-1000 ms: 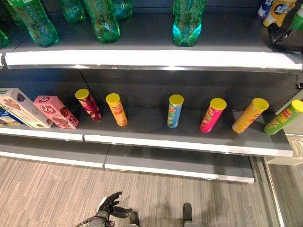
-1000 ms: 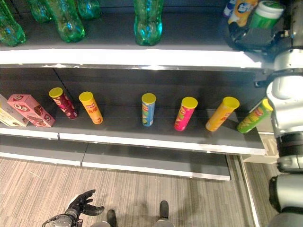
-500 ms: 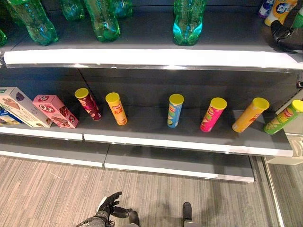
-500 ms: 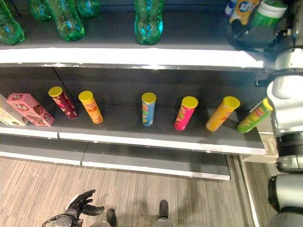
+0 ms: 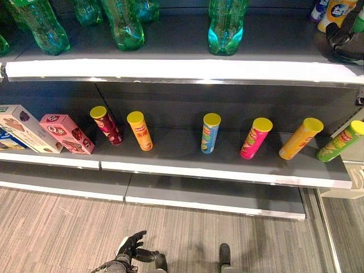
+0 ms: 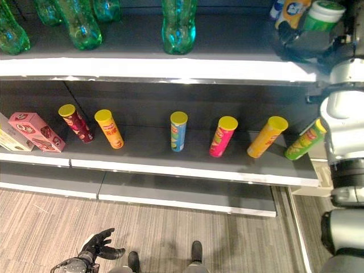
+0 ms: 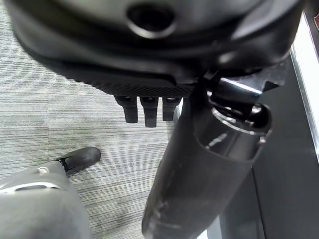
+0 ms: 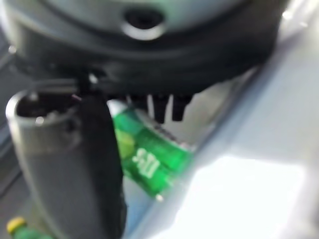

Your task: Put the goods on the table back onto the shelves and tidy them up.

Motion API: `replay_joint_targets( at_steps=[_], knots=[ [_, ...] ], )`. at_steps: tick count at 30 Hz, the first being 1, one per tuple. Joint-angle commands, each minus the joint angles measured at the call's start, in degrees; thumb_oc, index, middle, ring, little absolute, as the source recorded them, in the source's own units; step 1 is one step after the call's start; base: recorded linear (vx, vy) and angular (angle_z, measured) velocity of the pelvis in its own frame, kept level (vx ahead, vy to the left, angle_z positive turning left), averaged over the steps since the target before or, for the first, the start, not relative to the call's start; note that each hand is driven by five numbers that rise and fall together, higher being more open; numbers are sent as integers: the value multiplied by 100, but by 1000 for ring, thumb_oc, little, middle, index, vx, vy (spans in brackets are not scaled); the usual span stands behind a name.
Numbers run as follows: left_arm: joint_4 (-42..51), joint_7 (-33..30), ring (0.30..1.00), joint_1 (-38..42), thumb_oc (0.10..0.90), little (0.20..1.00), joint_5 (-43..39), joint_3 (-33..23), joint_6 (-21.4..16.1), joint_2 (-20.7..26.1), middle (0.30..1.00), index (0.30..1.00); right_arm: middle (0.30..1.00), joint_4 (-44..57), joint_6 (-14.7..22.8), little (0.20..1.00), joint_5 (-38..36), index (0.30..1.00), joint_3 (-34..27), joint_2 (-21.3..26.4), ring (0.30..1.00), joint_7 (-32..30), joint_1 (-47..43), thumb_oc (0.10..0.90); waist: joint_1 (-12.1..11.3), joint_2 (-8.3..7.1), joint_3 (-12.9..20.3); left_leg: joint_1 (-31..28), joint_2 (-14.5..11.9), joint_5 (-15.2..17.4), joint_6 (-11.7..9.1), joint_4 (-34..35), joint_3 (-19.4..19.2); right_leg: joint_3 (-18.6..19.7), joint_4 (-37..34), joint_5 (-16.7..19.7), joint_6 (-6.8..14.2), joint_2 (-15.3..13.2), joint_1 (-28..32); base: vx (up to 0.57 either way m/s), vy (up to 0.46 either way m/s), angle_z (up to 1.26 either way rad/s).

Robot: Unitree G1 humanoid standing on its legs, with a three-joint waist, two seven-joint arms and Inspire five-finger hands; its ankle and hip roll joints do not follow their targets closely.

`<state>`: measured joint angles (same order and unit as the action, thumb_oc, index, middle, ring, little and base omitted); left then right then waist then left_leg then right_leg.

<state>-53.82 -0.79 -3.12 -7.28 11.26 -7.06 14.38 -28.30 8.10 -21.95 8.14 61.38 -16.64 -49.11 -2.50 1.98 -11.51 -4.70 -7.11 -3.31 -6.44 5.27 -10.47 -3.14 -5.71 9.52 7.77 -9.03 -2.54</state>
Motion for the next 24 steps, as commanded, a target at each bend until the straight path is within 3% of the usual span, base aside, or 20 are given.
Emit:
replay_joint_targets(
  at_steps=[1,5,11,24],
  knots=[
    [308,-72,900,416,800,900,-170,509,-168,441,900,900,900,152,455,900,-558,900,-28,-110,900,57,-838,800,-351,-268,41,-346,-115,690,-257,-27,2,-389,850,-1473,381,-391,273,0,0,0],
    [356,-47,900,416,800,900,-202,534,-163,426,900,900,900,176,482,900,-1047,900,48,-193,900,371,-819,800,-349,-275,28,-348,-125,683,-264,-27,-11,-394,861,-1471,380,-390,259,0,0,0],
    [387,28,900,373,800,900,-206,531,-171,440,900,900,900,193,463,900,-1112,900,247,-53,900,619,-856,800,-336,-300,17,-336,-128,673,-270,-27,-38,-389,872,-1459,386,-384,223,0,0,0],
    [361,55,900,363,800,900,-168,462,-208,490,900,900,900,382,287,900,-111,900,568,270,900,566,-908,800,-329,-344,-4,-310,-142,670,-263,-27,-54,-381,892,-1433,396,-392,172,0,0,0]
  ],
)
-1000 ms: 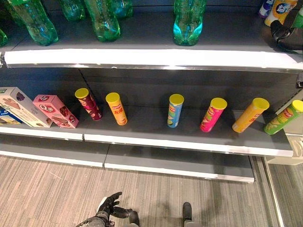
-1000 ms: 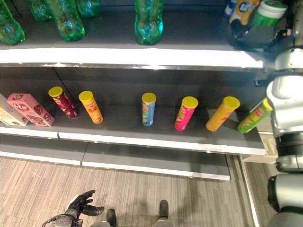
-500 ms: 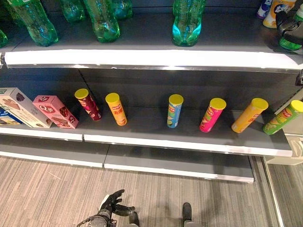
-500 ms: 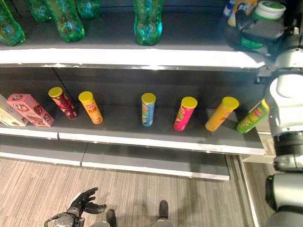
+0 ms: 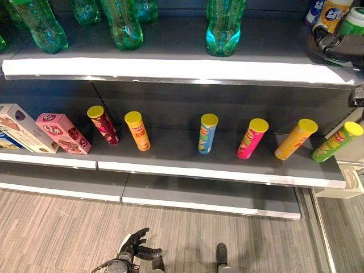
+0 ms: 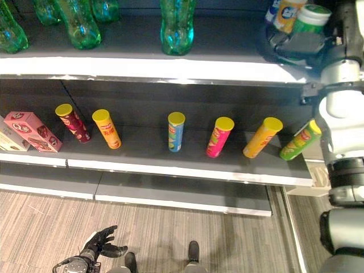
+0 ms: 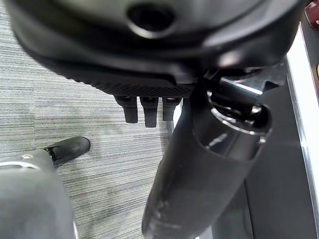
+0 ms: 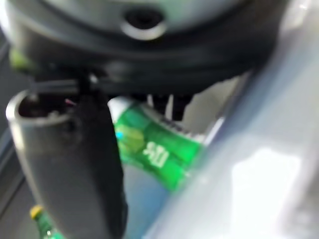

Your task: Put the goods on the table back onto the shelves and tidy them up.

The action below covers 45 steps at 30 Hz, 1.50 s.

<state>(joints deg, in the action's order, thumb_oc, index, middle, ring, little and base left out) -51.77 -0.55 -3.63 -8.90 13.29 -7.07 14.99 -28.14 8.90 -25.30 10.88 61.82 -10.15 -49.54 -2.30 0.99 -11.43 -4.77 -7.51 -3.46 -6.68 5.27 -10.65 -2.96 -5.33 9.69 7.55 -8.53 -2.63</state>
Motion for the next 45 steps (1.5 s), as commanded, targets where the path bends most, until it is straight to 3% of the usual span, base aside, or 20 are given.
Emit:
replay_joint_targets(
  at_steps=[1,6,8,11,15,22,27,28,33,38,43,45],
  knots=[
    [157,30,900,414,800,900,-6,257,-207,428,900,900,900,364,206,900,225,900,301,224,900,-86,-873,800,-348,-244,-12,-302,-102,685,-239,-27,-36,-398,855,-1450,419,-442,180,0,0,0],
    [180,-8,900,423,800,900,2,258,-198,436,900,900,900,358,171,900,439,900,239,277,900,-235,-867,800,-340,-255,-17,-284,-105,685,-233,-27,-21,-396,861,-1440,423,-451,161,0,0,0],
    [184,-59,900,434,800,900,40,228,-187,422,900,900,900,427,112,900,958,900,73,452,900,-606,-869,800,-324,-239,-17,-279,-91,699,-231,-27,-9,-397,859,-1433,426,-451,156,0,0,0],
    [180,-91,900,448,800,900,63,212,-187,419,900,900,900,484,108,900,1152,900,-43,502,900,-771,-814,800,-317,-236,-18,-280,-87,704,-227,-27,-8,-403,863,-1432,431,-460,155,0,0,0],
    [111,-181,900,523,800,900,202,183,-166,335,900,900,900,1108,213,900,1634,900,-703,592,900,-1301,-508,800,-275,-200,-11,-285,-62,737,-209,-27,-5,-400,856,-1442,441,-470,152,0,0,0],
    [-76,-264,900,602,800,900,337,129,-152,289,900,900,900,1824,294,900,2047,900,-1262,704,900,-1648,-210,800,-223,-209,44,-348,-56,782,-215,-27,-43,-391,812,-1443,450,-473,199,0,0,0],
    [-213,-282,900,638,800,900,357,86,-144,258,900,900,900,2240,386,900,2043,900,-1381,672,900,-1614,-149,800,-184,-226,64,-386,-61,802,-218,-27,-83,-377,791,-1457,441,-460,226,7,0,-1],
    [-329,-294,900,662,800,900,374,4,-142,211,900,900,900,3016,628,900,2008,900,-1836,629,900,-1678,82,800,-99,-248,90,-426,-65,823,-218,-27,-126,-345,757,-1460,445,-430,248,0,0,0],
    [-363,-292,900,717,800,900,441,-53,-165,207,900,900,900,3727,945,900,1657,900,-2446,609,900,-1521,519,800,83,-297,47,-414,-25,864,-176,-27,-209,-208,730,-1374,505,-429,138,-17,31,-5],
    [-331,-189,900,839,800,900,505,-255,-215,358,900,900,900,4295,1339,900,527,900,-3278,344,900,-835,1553,800,492,-513,-90,-290,41,921,-36,-27,-702,420,935,-1041,718,-295,-572,-72,86,-55],
    [-519,-189,900,1040,800,900,702,-296,-303,548,900,900,900,4473,1530,900,229,900,-3998,42,900,-757,2309,800,813,-651,-209,-159,-120,913,-71,-27,-1220,1157,840,-502,745,-7,-1018,-78,18,-74],
    [-528,-194,900,1108,800,900,759,-302,-277,672,900,900,900,4543,1563,900,235,900,-4242,-79,900,-850,2544,800,888,-644,-218,-67,-246,857,-26,-27,-1422,1206,967,-524,745,80,-1163,-112,-11,-100]
  ],
)
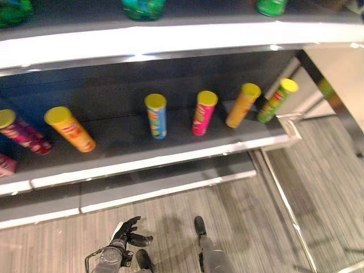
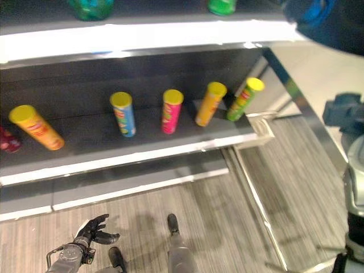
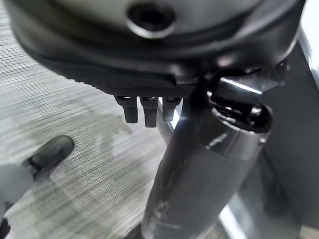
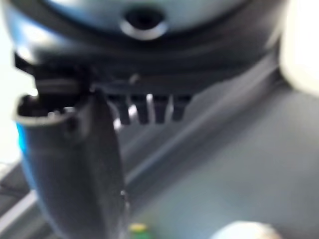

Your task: Put the goods on the table back onto the shelves and tidy them up.

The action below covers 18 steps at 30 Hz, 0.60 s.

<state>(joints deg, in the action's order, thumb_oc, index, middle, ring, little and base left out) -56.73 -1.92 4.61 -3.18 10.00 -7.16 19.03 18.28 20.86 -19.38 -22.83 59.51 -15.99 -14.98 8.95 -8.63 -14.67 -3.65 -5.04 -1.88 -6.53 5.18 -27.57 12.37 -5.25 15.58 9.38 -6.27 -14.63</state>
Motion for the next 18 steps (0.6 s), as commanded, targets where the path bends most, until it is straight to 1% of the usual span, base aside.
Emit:
replay_joint_targets(
  at_steps=[1,2,3,4,5,6,7,8,9,10,11,12,13,14,15,16,17,18],
  knots=[
    [-25,-52,900,298,800,900,194,39,-255,322,900,900,900,-108,380,900,-335,900,-965,96,900,-318,-804,800,-229,308,100,-123,-549,658,-9,-18,156,-421,1110,-1211,562,-136,46,-144,25,-69],
    [-5,-37,900,310,800,900,192,54,-240,371,900,900,900,-129,386,900,-351,900,-1023,38,900,-325,-712,800,-259,285,97,-81,-591,581,18,-18,29,-547,1325,-1324,562,-158,81,-152,21,-74],
    [8,-30,900,284,800,900,177,56,-227,404,900,900,900,-158,359,900,-381,900,-1091,-90,900,-310,-539,800,-285,260,114,-80,-632,570,52,-18,-86,-688,1566,-1549,558,-185,171,-185,28,-74],
    [17,-29,900,264,800,900,150,26,-209,426,900,900,900,-177,346,900,-375,900,-1087,-200,900,-291,-444,800,-316,248,133,-42,-693,501,94,-18,-234,-875,1791,-1645,527,-216,276,-114,19,-95],
    [22,-27,900,255,800,900,148,33,-207,438,900,900,900,-168,348,900,-375,900,-1100,-216,900,-288,-423,800,-334,233,132,-58,-692,507,89,-18,-248,-861,1833,-1673,525,-213,263,-207,-11,-132],
    [54,-14,900,201,800,900,119,-31,-166,481,900,900,900,-225,233,900,-241,900,-954,-375,900,-276,-347,800,-447,172,179,-45,-793,404,128,-31,-553,-1202,2333,-1828,437,-294,384,-120,-23,-124],
    [66,-9,900,158,800,900,96,-75,-149,479,900,900,900,-257,164,900,-188,900,-894,-456,900,-228,-279,800,-505,134,235,-76,-831,463,121,-48,-600,-1376,2445,-1875,460,-388,541,-175,-56,-145],
    [92,1,900,106,800,900,65,-108,-130,477,900,900,900,-261,118,900,-152,900,-805,-560,900,-178,-238,800,-575,57,270,-99,-859,444,132,-71,-750,-1545,2528,-1833,457,-476,676,-112,-97,-133],
    [128,-7,900,24,800,900,42,-169,-104,507,900,900,900,-300,70,900,-74,900,-660,-735,900,-146,-175,800,-696,-29,285,-140,-910,405,141,-108,-931,-1703,2628,-1690,471,-560,793,-180,-176,-159],
    [138,-8,900,-3,800,900,28,-201,-79,486,900,900,900,-339,10,900,-17,900,-548,-867,900,-100,-101,800,-765,-95,287,-150,-976,396,138,-177,-1047,-1840,2694,-1521,505,-628,862,-166,-197,-199],
    [148,-10,900,-27,800,900,26,-226,-70,503,900,900,900,-323,-33,900,16,900,-527,-990,900,-68,-27,800,-808,-157,288,-171,-1035,410,129,-272,-1116,-1869,2710,-1322,544,-630,896,-238,-439,-173],
    [84,-4,900,-101,800,900,53,-387,-60,476,900,900,900,-368,-159,900,47,900,-825,-1249,900,-17,401,800,-880,-334,385,-157,-1265,340,-19,-515,-1266,-1954,2125,-1176,562,-598,1206,-229,-436,-132],
    [54,-3,900,-144,800,900,56,-400,-56,473,900,900,900,-365,-161,900,49,900,-830,-1281,900,-20,424,800,-953,-389,452,-151,-1355,320,-75,-601,-1316,-2049,1763,-1267,562,-603,1365,-272,-523,-45],
    [-15,-1,900,-223,800,900,86,-490,-45,461,900,900,900,-417,-160,900,5,900,-859,-1306,900,-25,476,800,-1015,-428,512,-139,-1592,215,-183,-803,-1405,-2126,1303,-1657,525,-499,1544,-143,-339,-25],
    [-41,4,900,-291,800,900,114,-542,-32,449,900,900,900,-410,-141,900,-24,900,-893,-1299,900,-8,524,800,-1061,-394,542,-169,-1827,124,-303,-935,-1420,-2143,1122,-1936,433,-342,1641,-91,-265,-23],
    [-39,4,900,-294,800,900,115,-541,-31,447,900,900,900,-409,-141,900,-25,900,-894,-1298,900,-7,528,800,-1065,-385,538,-173,-1845,125,-313,-947,-1418,-2144,1120,-1938,425,-328,1650,-32,-209,-55],
    [-77,19,900,-344,800,900,139,-590,-16,445,900,900,900,-428,-131,900,-11,900,-933,-1259,900,-13,569,800,-1080,-383,577,-199,-1972,41,-362,-1002,-1421,-2126,1005,-2137,356,-213,1705,-41,-291,-47],
    [-122,58,900,-467,800,900,210,-678,-6,420,900,900,900,-471,-104,900,-29,900,-1098,-1233,900,-9,761,800,-1090,-285,596,-317,-2308,-219,-545,-1042,-1344,-2084,861,-2396,182,108,1876,-64,-519,-48]
  ],
)
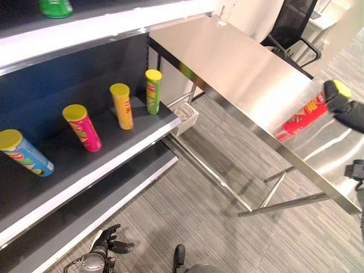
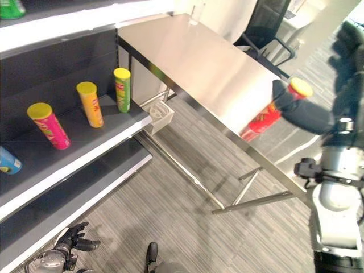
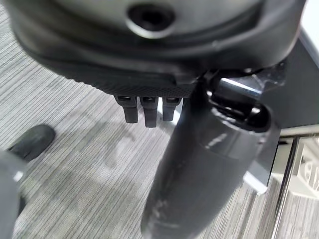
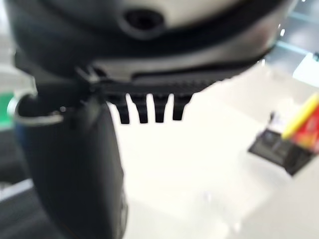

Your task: Put the goods on the table back onto the shelves and tidy them up.

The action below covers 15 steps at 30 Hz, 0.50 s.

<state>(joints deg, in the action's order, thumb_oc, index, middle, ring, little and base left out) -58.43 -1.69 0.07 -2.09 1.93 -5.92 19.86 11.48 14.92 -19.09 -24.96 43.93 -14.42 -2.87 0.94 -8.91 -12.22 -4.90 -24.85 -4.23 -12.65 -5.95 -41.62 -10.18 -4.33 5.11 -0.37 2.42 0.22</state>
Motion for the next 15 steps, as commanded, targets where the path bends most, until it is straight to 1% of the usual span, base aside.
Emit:
replay_joint_targets(
  at_steps=[1,2,3,4,5,6,7,8,9,10,11,12,13,14,15],
  knots=[
    [17,120,900,-191,800,900,245,72,-93,312,900,900,900,141,468,900,19,900,-1176,365,900,-225,-143,800,-233,-96,368,-450,-750,-372,-117,80,204,256,591,-1603,904,-327,709,-41,-445,0],
    [25,121,900,-205,800,900,252,85,-91,308,900,900,900,155,469,900,14,900,-1196,364,900,-223,-107,800,-250,-65,341,-489,-797,-389,-137,78,212,252,576,-1603,877,-281,759,-68,-336,21],
    [-62,144,900,-282,800,900,336,24,-76,287,900,900,900,136,505,900,11,900,-1305,292,900,-263,20,800,-180,28,382,-629,-898,-429,-132,104,259,290,476,-1672,807,-154,855,-117,-135,14],
    [-88,149,900,-299,800,900,388,10,-81,250,900,900,900,132,527,900,94,900,-1315,271,900,-338,77,800,-239,124,334,-638,-866,-516,-137,66,467,354,431,-1678,780,-96,910,-152,-126,7],
    [-93,145,900,-300,800,900,391,21,-90,218,900,900,900,129,501,900,162,900,-1308,286,900,-357,101,800,-289,162,310,-574,-783,-560,-125,0,750,420,406,-1704,761,-69,906,-110,-40,-6],
    [-96,142,900,-295,800,900,392,31,-92,210,900,900,900,132,497,900,172,900,-1315,292,900,-365,108,800,-277,168,309,-542,-789,-556,-125,-26,788,402,405,-1705,758,-71,906,-213,-47,-22],
    [-139,126,900,-289,800,900,392,74,-102,111,900,900,900,129,463,900,259,900,-1381,295,900,-396,145,800,-356,197,214,-206,-291,-360,141,-264,1519,526,383,-1563,677,-94,838,-229,-36,-33],
    [-159,120,900,-284,800,900,392,118,-111,70,900,900,900,103,449,900,271,900,-1399,322,900,-410,107,800,-331,181,194,-69,6,-61,249,-356,1834,582,359,-1521,674,-162,830,-239,-26,-42],
    [-161,118,900,-275,800,900,392,117,-113,67,900,900,900,99,450,900,270,900,-1401,326,900,-411,100,800,-321,171,197,-30,25,-67,279,-371,1843,572,353,-1499,682,-182,809,-112,34,-30],
    [-152,122,900,-263,800,900,391,147,-121,27,900,900,900,24,462,900,306,900,-1380,369,900,-464,44,800,-336,173,164,117,340,140,353,-508,2104,645,341,-1468,668,-240,805,-130,78,-58],
    [-98,139,900,-249,800,900,368,248,-138,-53,900,900,900,-95,427,900,380,900,-1256,446,900,-495,-60,800,-446,189,79,456,1069,663,502,-757,2727,849,370,-1419,655,-298,796,-145,105,-64],
    [-94,141,900,-239,800,900,336,270,-137,-72,900,900,900,-122,423,900,396,900,-1204,439,900,-492,-112,800,-467,205,75,524,1408,841,600,-715,2982,936,401,-1372,671,-311,741,-95,83,-80],
    [-94,141,900,-240,800,900,336,270,-137,-72,900,900,900,-123,423,900,396,900,-1202,439,900,-493,-113,800,-463,204,80,527,1411,845,602,-715,2984,933,401,-1376,673,-314,740,-49,134,-75],
    [-98,165,900,-206,800,900,306,366,-147,-114,900,900,900,-261,342,900,550,900,-1034,460,900,-495,-236,800,-445,362,113,367,1731,909,750,-326,3329,1124,540,-1324,725,-222,654,40,142,-85],
    [-108,173,900,-210,800,900,301,373,-147,-129,900,900,900,-268,334,900,512,900,-1031,437,900,-477,-221,800,-402,373,135,281,1756,932,797,-288,3310,1207,580,-1349,732,-221,684,40,142,-91]
  ],
)
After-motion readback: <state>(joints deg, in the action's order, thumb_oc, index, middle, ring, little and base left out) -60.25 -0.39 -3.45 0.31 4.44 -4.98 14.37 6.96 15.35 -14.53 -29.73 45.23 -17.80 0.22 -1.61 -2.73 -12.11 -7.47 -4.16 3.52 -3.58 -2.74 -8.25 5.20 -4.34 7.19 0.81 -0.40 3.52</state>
